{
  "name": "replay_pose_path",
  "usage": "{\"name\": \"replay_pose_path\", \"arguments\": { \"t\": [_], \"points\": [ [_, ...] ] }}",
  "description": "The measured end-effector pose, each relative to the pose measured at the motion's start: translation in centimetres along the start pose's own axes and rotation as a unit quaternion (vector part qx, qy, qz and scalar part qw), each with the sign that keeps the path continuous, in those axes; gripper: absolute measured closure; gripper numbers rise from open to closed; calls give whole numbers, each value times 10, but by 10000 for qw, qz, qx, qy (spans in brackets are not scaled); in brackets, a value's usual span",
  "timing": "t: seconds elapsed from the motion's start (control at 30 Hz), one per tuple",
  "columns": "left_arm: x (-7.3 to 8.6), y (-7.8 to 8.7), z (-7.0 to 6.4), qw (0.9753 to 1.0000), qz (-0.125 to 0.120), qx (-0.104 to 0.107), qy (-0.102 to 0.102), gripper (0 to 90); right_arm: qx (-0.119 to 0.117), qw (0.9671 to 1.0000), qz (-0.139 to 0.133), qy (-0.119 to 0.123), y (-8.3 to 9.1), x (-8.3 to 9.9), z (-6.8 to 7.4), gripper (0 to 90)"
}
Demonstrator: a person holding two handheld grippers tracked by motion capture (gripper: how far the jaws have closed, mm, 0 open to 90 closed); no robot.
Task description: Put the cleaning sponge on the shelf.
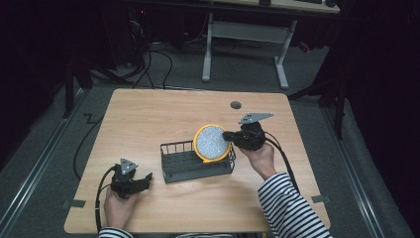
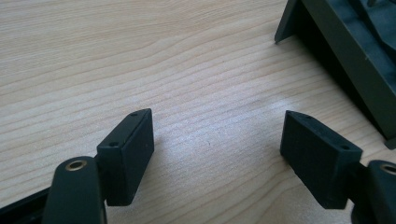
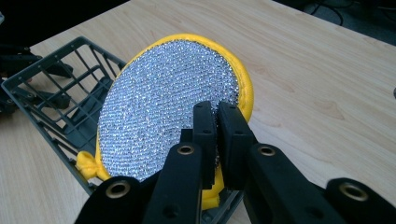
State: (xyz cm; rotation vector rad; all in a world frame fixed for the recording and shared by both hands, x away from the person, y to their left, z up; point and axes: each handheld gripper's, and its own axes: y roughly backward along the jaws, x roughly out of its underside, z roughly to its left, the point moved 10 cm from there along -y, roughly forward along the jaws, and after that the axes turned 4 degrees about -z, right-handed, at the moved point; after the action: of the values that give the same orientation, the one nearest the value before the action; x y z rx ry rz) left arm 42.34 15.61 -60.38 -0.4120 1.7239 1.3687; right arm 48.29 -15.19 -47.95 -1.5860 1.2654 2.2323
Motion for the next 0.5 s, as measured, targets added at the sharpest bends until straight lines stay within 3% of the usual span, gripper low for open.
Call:
{"name": "replay_pose_path", "arguments": {
  "t": [0.23,0.5],
  "points": [
    [0,0,0,10000,-1,2,1,265,-74,9999,128,-71,0,13,0,871],
    [0,0,0,10000,-1,2,2,266,-145,9995,297,23,-3,18,5,871]
  ]
}}
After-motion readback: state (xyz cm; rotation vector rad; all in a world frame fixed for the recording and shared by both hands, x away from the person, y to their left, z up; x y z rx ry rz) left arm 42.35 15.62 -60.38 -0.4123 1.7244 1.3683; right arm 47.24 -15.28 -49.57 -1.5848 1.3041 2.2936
